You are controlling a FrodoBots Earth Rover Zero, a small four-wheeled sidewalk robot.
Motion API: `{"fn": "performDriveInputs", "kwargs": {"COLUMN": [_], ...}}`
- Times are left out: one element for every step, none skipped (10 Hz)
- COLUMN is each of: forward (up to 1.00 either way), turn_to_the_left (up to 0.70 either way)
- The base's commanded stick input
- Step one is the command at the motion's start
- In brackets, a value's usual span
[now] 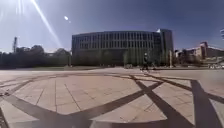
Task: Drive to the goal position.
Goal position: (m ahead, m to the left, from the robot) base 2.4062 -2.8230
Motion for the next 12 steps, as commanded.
{"fn": "performDriveInputs", "kwargs": {"forward": [0.0,0.0,0.0,0.0,0.0,0.0,0.0,0.0,0.0,0.0,0.0,0.0], "turn_to_the_left": [0.7,0.7,0.7,0.7,0.7,0.7,0.7,0.7,0.7,0.7,0.7,0.7]}}
